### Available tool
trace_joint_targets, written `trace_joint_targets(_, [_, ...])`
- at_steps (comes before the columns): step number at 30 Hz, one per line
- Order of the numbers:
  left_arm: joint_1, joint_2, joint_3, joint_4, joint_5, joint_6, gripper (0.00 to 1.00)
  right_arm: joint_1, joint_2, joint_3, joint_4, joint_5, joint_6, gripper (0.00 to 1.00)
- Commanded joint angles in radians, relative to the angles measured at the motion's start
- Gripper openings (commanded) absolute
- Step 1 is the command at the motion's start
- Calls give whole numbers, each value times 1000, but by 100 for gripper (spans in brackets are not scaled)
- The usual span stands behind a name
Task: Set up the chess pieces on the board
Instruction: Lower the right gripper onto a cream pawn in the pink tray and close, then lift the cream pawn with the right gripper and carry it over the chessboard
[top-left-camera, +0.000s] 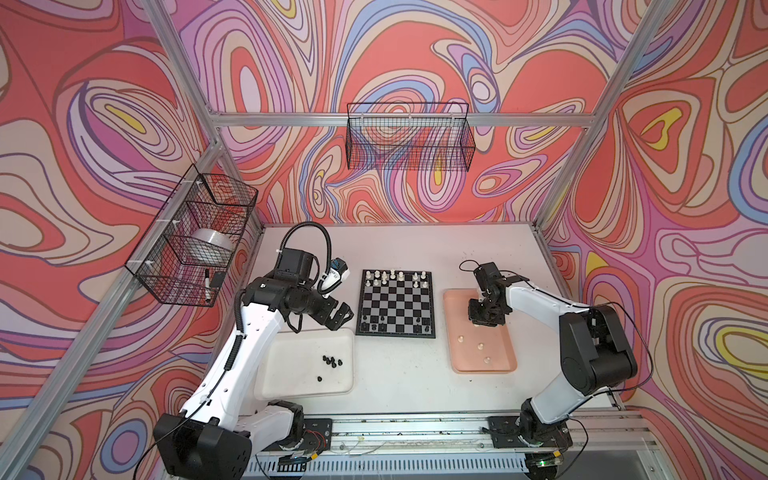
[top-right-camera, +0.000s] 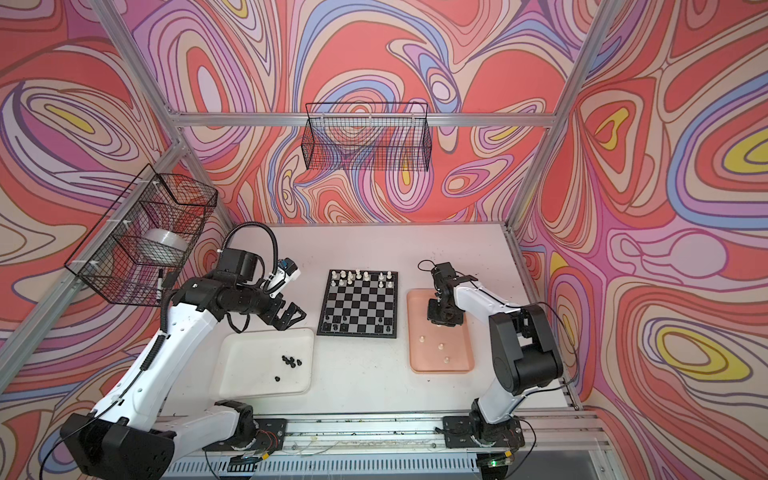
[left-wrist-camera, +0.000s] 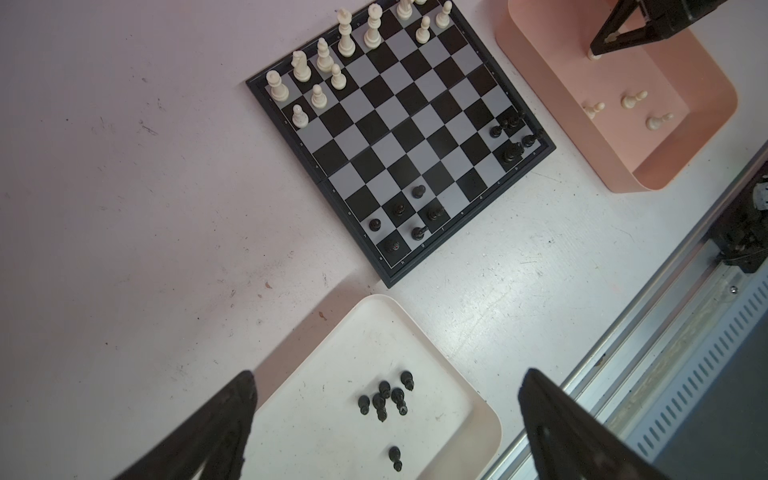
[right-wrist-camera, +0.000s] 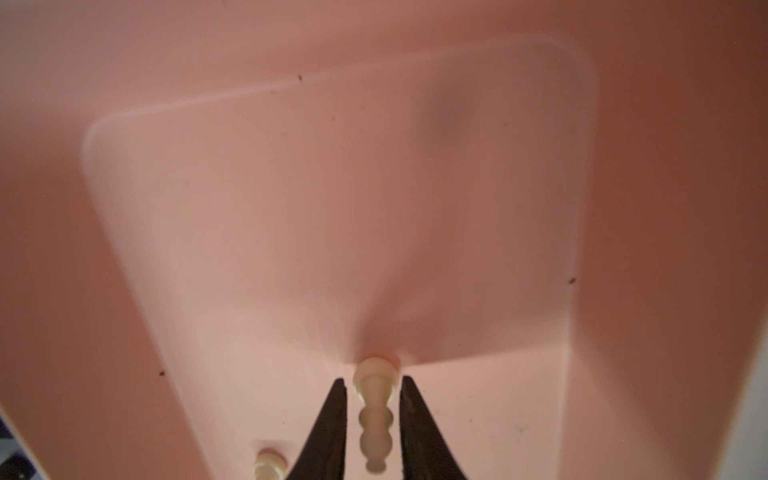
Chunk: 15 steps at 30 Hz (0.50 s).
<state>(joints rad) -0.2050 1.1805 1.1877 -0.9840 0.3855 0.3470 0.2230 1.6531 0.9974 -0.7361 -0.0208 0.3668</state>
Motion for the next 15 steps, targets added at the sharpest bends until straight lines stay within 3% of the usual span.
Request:
trace_joint_targets(1, [-7, 0, -3, -21, 6, 4, 99, -7, 13, -9, 17, -5, -8, 21])
trace_joint_targets(15, [-7, -5, -5, -19, 2, 2, 99, -6, 2, 13, -16, 10, -28, 9])
